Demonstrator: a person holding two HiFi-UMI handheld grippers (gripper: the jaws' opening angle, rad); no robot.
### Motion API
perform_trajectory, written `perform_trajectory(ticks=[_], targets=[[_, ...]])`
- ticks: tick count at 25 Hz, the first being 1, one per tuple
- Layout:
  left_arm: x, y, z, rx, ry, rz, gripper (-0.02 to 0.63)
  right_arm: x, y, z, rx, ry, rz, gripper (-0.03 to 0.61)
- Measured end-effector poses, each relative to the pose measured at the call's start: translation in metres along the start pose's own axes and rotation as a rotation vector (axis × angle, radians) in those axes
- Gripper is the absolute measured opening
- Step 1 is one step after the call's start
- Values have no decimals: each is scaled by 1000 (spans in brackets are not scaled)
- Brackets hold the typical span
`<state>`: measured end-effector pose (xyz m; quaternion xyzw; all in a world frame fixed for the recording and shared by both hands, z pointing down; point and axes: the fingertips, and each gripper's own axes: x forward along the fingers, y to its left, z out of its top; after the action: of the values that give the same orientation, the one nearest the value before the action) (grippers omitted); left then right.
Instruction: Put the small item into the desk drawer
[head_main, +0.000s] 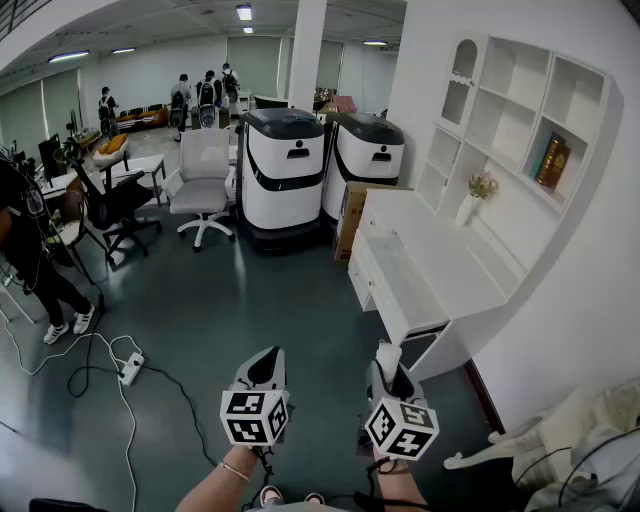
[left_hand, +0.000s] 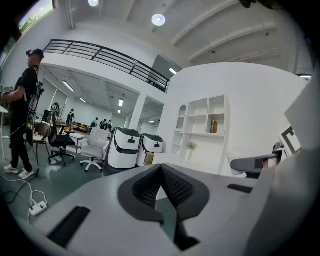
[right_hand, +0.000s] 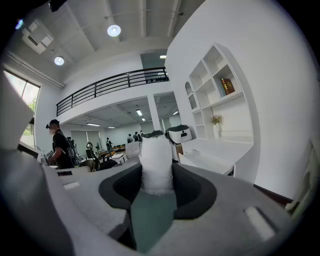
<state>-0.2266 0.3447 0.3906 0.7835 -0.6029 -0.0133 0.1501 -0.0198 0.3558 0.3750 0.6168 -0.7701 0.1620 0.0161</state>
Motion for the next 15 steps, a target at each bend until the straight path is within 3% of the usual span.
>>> perform_trajectory(ticks=[15], targets=[[-7, 22, 0, 10, 0, -6, -6, 6, 32, -8, 10, -6, 46, 179]])
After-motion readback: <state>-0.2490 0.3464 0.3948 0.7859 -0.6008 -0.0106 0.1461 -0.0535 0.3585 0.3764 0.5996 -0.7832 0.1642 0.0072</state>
